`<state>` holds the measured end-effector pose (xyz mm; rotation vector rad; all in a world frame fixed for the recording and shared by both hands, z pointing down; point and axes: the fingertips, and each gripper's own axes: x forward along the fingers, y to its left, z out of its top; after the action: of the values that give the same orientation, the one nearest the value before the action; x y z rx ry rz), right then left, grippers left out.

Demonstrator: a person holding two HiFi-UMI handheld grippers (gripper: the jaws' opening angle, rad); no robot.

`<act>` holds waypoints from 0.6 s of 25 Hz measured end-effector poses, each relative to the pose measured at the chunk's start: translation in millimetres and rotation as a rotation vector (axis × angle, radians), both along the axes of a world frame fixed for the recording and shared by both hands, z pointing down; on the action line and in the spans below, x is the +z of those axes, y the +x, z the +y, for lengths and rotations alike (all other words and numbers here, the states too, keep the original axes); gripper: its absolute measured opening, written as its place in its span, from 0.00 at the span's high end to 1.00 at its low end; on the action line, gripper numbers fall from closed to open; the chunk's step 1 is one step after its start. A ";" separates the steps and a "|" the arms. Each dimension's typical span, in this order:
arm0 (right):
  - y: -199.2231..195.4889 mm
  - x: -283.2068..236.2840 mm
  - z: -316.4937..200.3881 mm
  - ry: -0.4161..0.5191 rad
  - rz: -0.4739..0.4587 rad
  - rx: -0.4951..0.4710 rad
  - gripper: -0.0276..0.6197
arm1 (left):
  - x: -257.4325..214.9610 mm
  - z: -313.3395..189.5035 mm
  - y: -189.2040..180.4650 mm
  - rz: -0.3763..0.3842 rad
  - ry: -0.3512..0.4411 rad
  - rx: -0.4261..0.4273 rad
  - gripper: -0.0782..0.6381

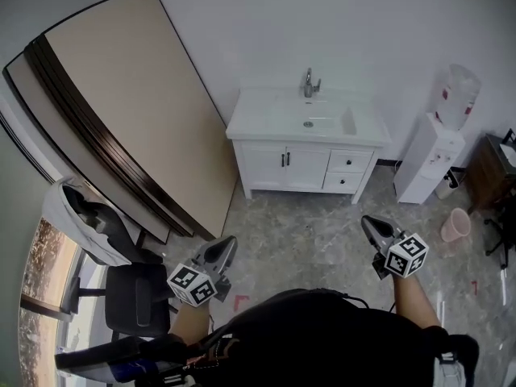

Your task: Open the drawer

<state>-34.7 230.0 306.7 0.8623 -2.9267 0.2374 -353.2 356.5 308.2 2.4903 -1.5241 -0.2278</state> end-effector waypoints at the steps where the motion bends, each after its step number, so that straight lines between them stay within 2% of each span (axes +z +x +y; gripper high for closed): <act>1: 4.1 -3.0 -13.9 0.004 -0.004 -0.014 0.96 | -2.9 -9.5 8.3 -0.004 -0.002 -0.008 0.90; 7: 40.5 -17.7 -82.6 0.032 -0.016 -0.088 0.96 | -16.0 -64.0 62.9 -0.009 0.017 -0.053 0.90; 15: 111.2 -4.3 -152.5 0.010 -0.029 -0.083 0.96 | -15.9 -136.0 139.3 -0.021 -0.003 -0.032 0.90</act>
<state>76.5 77.5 302.4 0.7433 -2.9848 0.2311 -213.9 220.5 292.3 2.4747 -1.5721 -0.2050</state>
